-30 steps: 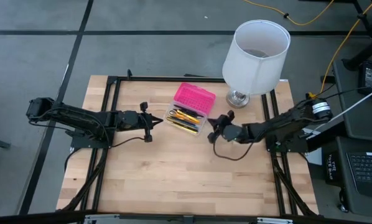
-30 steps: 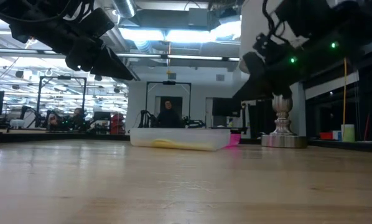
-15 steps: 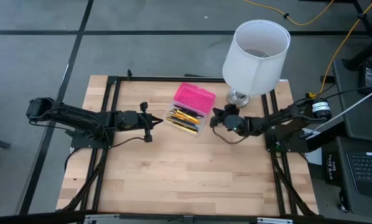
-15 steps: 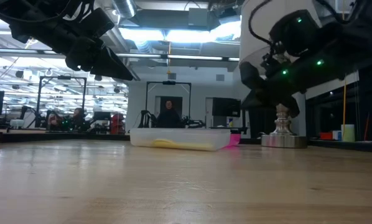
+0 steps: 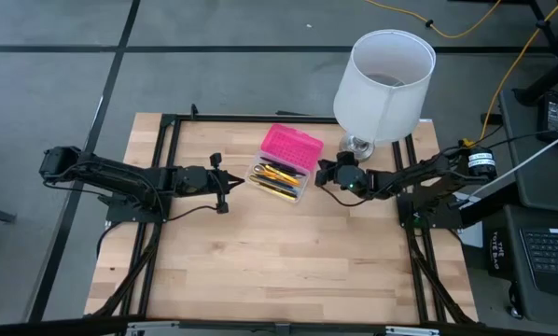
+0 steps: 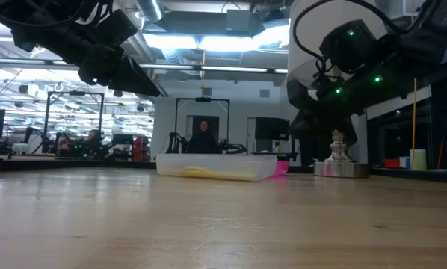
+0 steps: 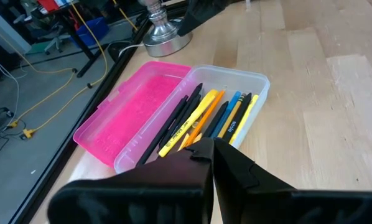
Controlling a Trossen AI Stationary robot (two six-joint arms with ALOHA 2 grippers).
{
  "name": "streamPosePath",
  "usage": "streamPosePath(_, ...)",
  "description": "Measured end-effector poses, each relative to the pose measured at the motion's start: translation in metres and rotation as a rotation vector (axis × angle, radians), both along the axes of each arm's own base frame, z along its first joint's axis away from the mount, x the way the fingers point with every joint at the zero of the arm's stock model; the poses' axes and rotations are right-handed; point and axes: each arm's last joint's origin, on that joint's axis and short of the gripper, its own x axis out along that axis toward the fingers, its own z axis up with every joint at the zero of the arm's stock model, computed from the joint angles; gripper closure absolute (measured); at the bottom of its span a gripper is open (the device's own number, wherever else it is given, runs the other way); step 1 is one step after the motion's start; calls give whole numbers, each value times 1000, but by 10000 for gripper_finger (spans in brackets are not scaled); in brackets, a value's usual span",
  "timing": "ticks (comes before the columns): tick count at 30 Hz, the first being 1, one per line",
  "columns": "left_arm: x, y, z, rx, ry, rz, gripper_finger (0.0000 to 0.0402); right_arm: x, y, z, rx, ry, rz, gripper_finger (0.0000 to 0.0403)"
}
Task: Pick & place school supplies into a supply box
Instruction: Close the pink supply box
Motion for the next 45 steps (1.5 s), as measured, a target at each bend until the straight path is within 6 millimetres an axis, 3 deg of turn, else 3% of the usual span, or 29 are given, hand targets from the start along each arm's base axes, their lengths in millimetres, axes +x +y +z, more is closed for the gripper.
streamPosePath(12, 0, 0, 0, -1, 0, 1, 398, -4, -16, 0, 81, -98, -125, 251)
streamPosePath(26, 0, 0, 0, 0, 0, 0, 398, -7, -28, -4, 96, -77, -150, 249)
streamPosePath(36, 0, 0, 0, 1, 0, 0, 399, -4, -30, -31, 141, -21, -201, 249)
streamPosePath(45, 0, 0, 0, 1, 0, 0, 396, 17, -49, -30, 117, 17, -200, 249)
